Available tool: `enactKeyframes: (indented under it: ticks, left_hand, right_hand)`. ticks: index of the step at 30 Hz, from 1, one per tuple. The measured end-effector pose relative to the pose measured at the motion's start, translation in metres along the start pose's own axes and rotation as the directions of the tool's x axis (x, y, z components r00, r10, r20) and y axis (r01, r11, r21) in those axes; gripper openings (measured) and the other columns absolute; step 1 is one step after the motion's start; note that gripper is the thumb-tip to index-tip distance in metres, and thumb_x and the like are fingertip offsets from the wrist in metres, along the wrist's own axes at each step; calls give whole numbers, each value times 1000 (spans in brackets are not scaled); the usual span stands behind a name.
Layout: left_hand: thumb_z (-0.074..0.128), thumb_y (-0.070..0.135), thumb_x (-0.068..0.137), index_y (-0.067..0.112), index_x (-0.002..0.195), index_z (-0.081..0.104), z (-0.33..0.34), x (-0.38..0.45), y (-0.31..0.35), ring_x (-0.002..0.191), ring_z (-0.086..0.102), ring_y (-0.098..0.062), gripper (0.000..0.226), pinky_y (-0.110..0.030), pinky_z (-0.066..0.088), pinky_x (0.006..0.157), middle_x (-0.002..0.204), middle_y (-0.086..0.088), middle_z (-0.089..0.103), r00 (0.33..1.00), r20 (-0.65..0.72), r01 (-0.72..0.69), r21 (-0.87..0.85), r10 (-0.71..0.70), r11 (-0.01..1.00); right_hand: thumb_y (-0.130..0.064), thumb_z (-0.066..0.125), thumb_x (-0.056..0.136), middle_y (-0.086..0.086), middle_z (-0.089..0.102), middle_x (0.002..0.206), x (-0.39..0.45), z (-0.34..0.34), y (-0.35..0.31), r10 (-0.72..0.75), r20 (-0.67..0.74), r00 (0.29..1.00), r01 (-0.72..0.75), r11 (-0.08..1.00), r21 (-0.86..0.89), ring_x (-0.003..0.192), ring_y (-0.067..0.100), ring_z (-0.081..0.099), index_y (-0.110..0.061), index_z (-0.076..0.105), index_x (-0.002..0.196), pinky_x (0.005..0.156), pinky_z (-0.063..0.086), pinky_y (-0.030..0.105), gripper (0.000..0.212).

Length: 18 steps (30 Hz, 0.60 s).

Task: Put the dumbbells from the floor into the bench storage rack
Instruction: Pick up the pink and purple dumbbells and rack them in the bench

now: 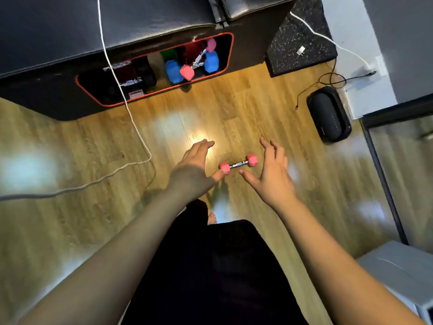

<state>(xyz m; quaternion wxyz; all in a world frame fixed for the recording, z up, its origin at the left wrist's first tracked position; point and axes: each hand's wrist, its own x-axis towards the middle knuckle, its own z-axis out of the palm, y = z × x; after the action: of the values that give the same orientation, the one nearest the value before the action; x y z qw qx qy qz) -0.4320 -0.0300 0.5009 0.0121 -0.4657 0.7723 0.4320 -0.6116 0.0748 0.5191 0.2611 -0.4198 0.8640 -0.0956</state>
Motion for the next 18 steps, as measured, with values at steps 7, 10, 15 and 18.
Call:
enactKeyframes:
  ticks: [7,10,15,18]
  left_hand:
    - [41,79,67,26,140,42,24,57,-1,130,46,-18,90,-42,48,97,148,6,38,994,106,36,44,-41,998]
    - [56,64,80,25,138,43,44,69,-6,127,48,-17,71,-42,49,95,145,5,41,992,102,63,42,-67,997]
    - [60,53,86,26,138,44,94,87,-3,116,55,-18,61,-37,51,87,142,4,44,984,29,176,25,-176,984]
    - [60,52,85,29,138,44,136,94,1,108,60,-18,60,-37,51,86,142,5,44,970,-5,242,-1,-242,970]
  right_hand:
    - [-48,73,80,9,29,147,41,8,39,34,22,999,-34,999,-5,135,32,34,-21,27,149,104,40,46,88]
    - [-46,75,79,8,29,147,54,16,56,10,46,999,-9,1000,-20,131,32,37,-22,27,149,98,44,46,88]
    - [-44,73,81,9,29,148,83,30,98,-82,121,989,88,995,-42,131,34,38,-21,28,149,97,45,45,85]
    - [-42,72,82,9,31,146,97,40,134,-122,138,983,126,992,-22,129,34,39,-21,28,148,96,46,46,82]
